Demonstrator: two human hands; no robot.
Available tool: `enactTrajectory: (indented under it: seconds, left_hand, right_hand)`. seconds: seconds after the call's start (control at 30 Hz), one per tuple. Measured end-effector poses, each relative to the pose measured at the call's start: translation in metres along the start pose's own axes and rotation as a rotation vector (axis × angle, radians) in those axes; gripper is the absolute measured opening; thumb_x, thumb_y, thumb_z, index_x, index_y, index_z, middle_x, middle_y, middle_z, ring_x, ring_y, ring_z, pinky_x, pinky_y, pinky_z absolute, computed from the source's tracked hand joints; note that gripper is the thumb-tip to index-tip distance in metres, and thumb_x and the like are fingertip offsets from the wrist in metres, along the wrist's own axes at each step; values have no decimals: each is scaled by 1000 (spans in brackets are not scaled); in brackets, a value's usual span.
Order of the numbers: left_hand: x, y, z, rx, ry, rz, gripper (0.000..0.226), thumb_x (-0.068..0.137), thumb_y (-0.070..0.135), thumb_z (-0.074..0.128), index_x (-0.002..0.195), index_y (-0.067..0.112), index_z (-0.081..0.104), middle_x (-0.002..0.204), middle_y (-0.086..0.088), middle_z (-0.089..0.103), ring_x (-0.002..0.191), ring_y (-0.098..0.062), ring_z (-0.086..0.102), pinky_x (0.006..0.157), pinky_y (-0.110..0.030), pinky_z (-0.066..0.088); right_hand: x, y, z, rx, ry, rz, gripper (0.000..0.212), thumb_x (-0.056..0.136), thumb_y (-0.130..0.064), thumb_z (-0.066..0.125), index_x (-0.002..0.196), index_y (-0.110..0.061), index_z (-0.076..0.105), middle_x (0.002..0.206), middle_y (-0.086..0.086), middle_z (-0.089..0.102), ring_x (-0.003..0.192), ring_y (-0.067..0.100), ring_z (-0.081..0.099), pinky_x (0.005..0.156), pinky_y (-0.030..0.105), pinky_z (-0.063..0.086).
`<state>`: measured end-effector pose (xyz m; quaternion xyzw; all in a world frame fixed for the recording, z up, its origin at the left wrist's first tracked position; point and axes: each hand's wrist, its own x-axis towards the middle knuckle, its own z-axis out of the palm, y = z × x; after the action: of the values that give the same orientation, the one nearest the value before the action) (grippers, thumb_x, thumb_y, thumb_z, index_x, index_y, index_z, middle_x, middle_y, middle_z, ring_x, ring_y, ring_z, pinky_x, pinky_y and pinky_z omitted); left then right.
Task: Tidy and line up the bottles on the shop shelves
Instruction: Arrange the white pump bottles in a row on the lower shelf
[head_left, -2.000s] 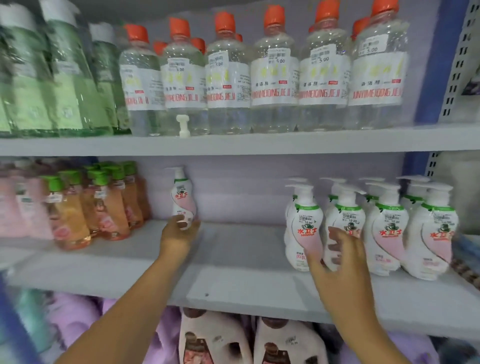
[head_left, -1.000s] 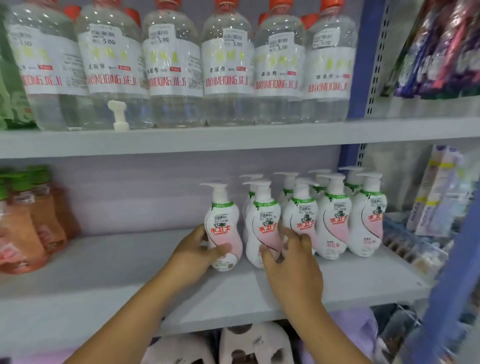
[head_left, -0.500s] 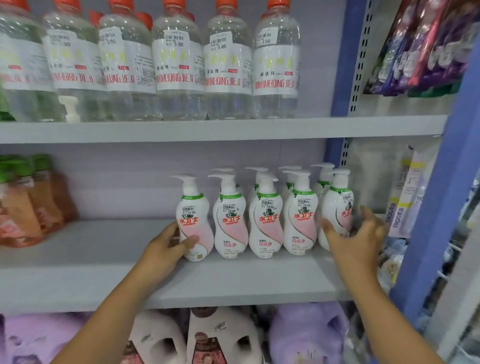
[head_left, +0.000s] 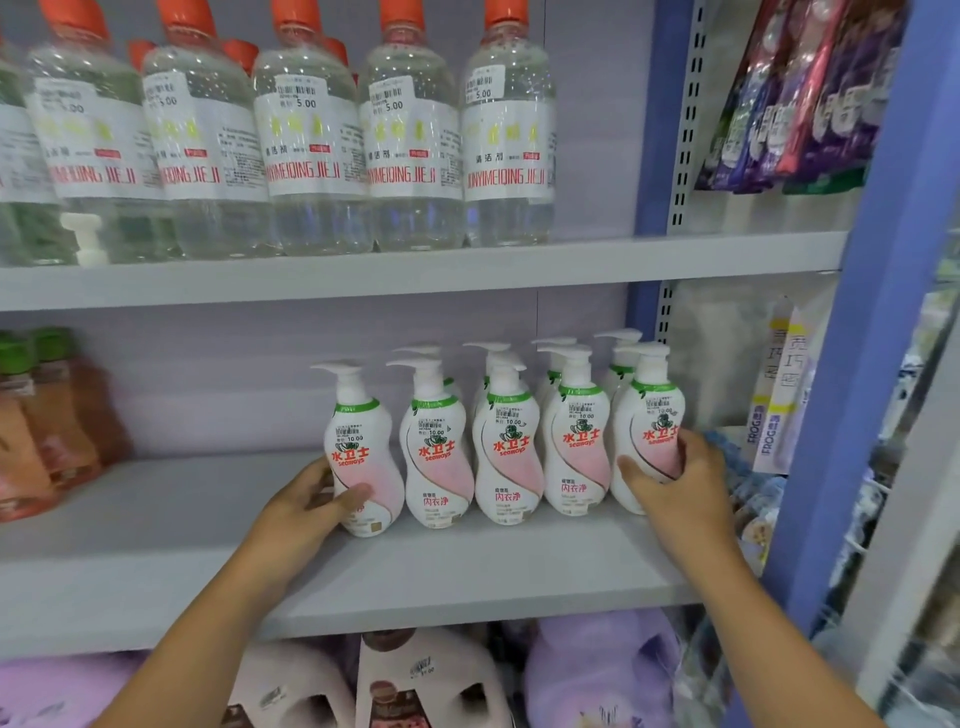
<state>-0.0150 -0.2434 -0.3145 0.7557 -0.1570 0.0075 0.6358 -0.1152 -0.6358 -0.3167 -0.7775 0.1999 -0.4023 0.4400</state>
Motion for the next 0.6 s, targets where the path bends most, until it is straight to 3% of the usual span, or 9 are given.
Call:
enactTrajectory:
  seconds: [0.13,0.27,0.33,0.43,0.5,0.6]
  left_hand:
    - [0,0,0,-5,-16,-1,31,91,25,77,114,45,72,116,9,78,104,-8,74,93,-31,52]
    - [1,-1,0,-10,-12,4,32,90,25,78,114,45,72,116,10,78,103,-7,74,90,-28,52]
    - [2,-1,0,-16,-11,4,32,89,27,78,114,46,72,115,12,78,102,-6,74,89,-28,52]
    - [4,-3,-1,-24,-15,2,32,89,27,78,114,46,72,114,11,78,102,-7,75,92,-32,53]
    - [4,-3,-1,-38,-15,-3,31,89,25,78,113,44,73,114,8,78,102,-10,75,97,-38,54]
    - [4,-5,-2,-28,-24,-3,32,88,28,79,115,44,72,116,8,78,103,-11,75,101,-41,53]
  right_hand:
    - [-2,-4,-5,-12,-19,-10,52,74,-33,87,118,-18,63,112,1,57,103,27,62,90,44,54]
    - [-3,-26,-19,35,-9,-7,59,78,-45,79,128,-22,58,128,4,59,115,25,61,97,49,54]
    - [6,-56,-33,91,53,-60,66,83,-56,69,140,-28,50,139,-2,51,125,18,54,101,40,48]
    - [39,-119,-50,205,34,-102,36,90,-48,58,122,-32,66,124,-5,65,114,17,61,90,24,46]
    - [73,-157,-52,-43,-67,-43,31,101,-33,51,117,-15,71,117,10,71,96,27,62,70,23,40]
    - [106,-186,-39,-503,-383,20,30,107,-29,42,109,-7,63,111,21,63,80,21,55,63,29,40]
